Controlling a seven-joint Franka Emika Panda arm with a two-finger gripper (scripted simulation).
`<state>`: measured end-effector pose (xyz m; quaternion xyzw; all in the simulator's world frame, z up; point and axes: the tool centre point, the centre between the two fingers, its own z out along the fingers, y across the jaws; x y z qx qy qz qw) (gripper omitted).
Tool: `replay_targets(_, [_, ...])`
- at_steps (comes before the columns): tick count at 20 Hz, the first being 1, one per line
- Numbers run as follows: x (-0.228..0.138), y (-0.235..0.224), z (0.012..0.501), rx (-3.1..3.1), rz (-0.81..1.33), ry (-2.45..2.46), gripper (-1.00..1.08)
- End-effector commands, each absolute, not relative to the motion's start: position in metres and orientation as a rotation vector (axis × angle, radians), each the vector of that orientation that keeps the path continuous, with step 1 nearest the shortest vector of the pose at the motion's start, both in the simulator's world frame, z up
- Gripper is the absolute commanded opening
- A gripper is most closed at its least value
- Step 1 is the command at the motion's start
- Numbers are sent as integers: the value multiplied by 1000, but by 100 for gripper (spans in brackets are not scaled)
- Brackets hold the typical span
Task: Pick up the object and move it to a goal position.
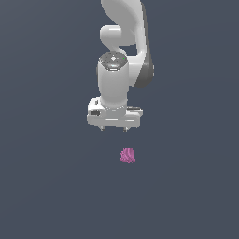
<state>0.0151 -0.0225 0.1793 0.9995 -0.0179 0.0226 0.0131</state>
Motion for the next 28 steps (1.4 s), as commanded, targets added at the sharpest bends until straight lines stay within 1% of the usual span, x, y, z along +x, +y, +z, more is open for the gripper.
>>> replay_targets(1, [15, -23, 179, 3114, 70, -56, 100])
replay_targets(4, [16, -17, 179, 3117, 70, -35, 100])
replay_targets(9, [19, 6, 180, 3128, 67, 49, 100])
replay_targets(17, [22, 8, 176, 3129, 64, 56, 100])
replay_targets(23, [34, 14, 158, 3130, 50, 71, 100])
replay_targets(28, [50, 22, 132, 3133, 32, 90, 100])
